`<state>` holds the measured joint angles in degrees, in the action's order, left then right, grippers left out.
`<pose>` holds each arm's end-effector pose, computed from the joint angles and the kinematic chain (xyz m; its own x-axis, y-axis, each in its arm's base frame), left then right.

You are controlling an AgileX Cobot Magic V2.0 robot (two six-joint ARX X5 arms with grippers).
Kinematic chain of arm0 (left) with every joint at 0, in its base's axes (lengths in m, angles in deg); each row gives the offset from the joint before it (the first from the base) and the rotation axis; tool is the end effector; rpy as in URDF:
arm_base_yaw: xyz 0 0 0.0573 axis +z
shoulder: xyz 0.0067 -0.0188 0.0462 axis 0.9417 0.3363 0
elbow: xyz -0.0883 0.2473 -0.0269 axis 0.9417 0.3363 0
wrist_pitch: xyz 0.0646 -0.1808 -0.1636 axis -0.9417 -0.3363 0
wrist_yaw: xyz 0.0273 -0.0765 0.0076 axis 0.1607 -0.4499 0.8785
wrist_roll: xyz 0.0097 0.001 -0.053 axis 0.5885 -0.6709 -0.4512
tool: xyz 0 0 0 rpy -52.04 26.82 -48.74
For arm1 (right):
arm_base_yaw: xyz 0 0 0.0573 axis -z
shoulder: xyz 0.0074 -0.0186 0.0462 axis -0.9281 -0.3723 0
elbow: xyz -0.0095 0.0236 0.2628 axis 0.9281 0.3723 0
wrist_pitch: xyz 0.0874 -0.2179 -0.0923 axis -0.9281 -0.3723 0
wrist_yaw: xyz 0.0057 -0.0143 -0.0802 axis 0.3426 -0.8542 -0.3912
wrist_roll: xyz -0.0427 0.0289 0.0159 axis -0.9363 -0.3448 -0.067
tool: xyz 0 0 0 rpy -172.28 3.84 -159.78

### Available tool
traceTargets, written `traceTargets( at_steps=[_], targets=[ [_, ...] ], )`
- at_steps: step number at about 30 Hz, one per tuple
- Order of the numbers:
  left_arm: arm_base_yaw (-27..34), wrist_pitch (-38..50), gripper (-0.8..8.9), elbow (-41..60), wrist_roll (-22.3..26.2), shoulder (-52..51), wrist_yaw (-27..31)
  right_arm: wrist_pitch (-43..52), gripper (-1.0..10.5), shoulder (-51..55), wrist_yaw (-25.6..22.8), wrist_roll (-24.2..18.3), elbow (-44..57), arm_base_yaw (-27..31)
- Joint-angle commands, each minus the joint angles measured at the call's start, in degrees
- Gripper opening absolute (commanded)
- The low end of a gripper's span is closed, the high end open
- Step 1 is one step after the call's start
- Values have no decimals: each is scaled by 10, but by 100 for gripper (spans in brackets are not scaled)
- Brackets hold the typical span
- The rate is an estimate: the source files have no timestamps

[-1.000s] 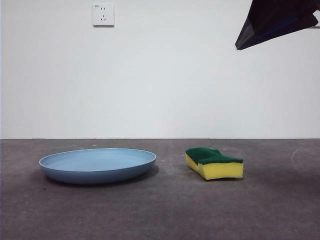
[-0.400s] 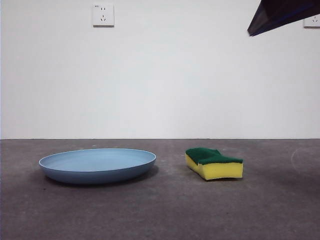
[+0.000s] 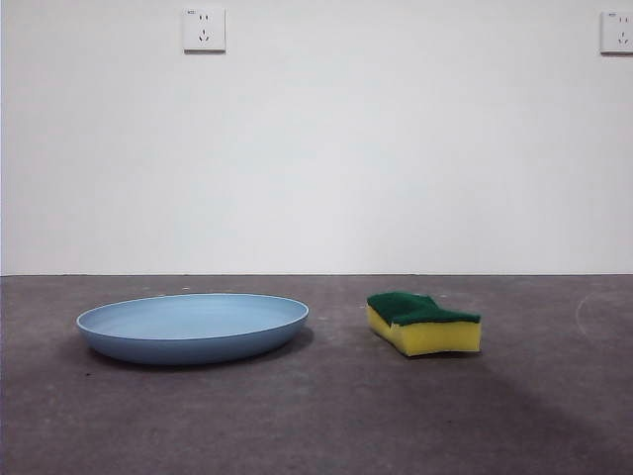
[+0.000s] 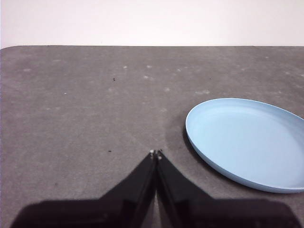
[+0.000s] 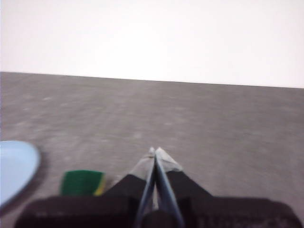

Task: Pick up the plate,pick up the cloth,clean the plate with the cloth

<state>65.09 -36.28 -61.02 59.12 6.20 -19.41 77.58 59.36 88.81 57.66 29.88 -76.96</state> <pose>0.0951 -0.0089 0.1510 0.9803 -0.0942 -0.1735 0.0862 0.9949 -0.0531 0.1252 0.0208 0.2407 0.9735 0.2037 -0.1039 -0.2069 0.9781 -0.0212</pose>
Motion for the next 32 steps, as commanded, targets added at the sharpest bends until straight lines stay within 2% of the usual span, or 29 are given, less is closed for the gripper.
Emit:
traceTargets(
  at_steps=[1, 7, 16, 22, 27, 30, 32],
  targets=[
    [1, 0, -2, 7, -3, -1, 0, 5, 1, 57, 1, -2, 45, 24],
    [1, 0, -1, 7, -3, -1, 0, 4, 1, 150, 1, 0, 125, 45],
    [1, 0, -1, 7, -3, -1, 0, 0, 2, 199, 1, 34, 191, 45],
    [1, 0, -1, 7, -3, -1, 0, -102, 1, 245, 1, 45, 191, 45],
    [1, 0, -1, 7, -3, -1, 1, -102, 1, 251, 1, 50, 191, 45],
    [1, 0, -1, 7, -3, -1, 0, -102, 1, 251, 0, 93, 191, 45],
    [1, 0, -1, 7, -3, -1, 0, -102, 1, 248, 0, 102, 191, 45]
  ],
)
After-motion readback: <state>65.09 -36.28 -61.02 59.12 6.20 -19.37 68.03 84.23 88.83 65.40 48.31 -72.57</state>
